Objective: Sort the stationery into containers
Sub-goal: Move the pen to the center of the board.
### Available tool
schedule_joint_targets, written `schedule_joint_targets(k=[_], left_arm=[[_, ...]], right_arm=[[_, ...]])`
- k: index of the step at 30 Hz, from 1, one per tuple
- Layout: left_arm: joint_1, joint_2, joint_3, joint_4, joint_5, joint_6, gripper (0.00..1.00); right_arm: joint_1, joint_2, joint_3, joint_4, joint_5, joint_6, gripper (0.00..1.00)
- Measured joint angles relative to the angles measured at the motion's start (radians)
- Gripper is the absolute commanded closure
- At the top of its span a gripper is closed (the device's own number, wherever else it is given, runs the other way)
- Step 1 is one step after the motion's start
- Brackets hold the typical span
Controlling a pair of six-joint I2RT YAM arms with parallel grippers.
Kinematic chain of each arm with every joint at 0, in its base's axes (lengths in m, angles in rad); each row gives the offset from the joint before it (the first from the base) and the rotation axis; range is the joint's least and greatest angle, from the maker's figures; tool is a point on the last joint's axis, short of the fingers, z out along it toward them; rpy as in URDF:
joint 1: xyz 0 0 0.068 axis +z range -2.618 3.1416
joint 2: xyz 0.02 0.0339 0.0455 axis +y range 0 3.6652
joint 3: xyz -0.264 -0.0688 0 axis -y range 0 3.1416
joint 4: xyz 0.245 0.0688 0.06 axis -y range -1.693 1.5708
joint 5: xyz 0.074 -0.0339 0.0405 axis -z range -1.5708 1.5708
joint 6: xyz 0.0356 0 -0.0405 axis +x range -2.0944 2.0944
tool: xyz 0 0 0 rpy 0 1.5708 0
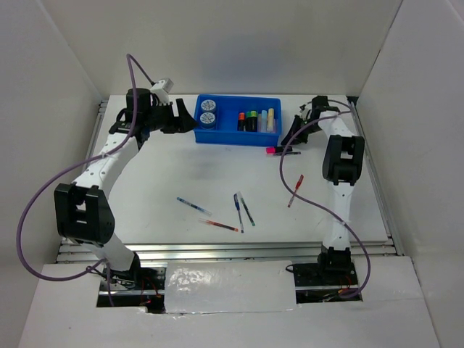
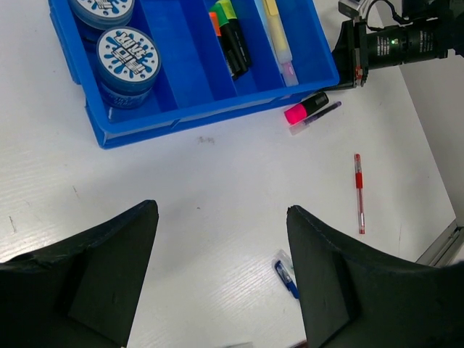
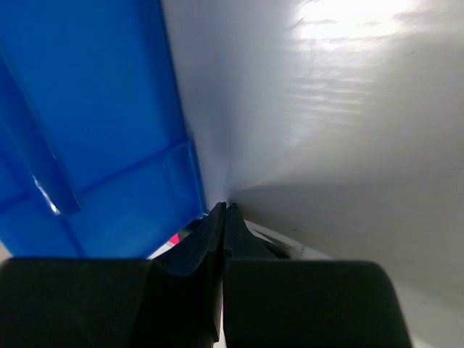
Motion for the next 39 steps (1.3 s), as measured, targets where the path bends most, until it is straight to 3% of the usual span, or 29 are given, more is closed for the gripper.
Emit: schedule_joint_targets(k=[17, 25, 31, 35, 39], left_arm=[[0.021, -0.019, -0.035, -0.008, 0.002, -0.01, 0.17], [0.034, -0.019, -0.053, -0.013, 0.012, -0.027, 0.17], [0.04, -0.019, -0.064, -0.013, 0.021, -0.042, 0.17], [0.041, -0.031, -0.086, -0.009, 0.024, -0.048, 0.17], [0.041, -0.058, -0.113, -0.006, 0.023, -0.048, 0.17]], right_arm=[[0.047, -0.138, -0.272, -0.04, -0.04, 0.028, 1.0], [0.065, -0.352, -0.639, 0.005, -0.007, 0.052, 1.0], [0.067, -0.453, -0.717, 0.031, 0.021, 0.045, 0.87], [0.079, -0.548, -0.723, 0.068, 0.029, -0.005, 0.7], [0.177, -0.673, -0.73, 0.117, 0.122, -0.097, 0.66]])
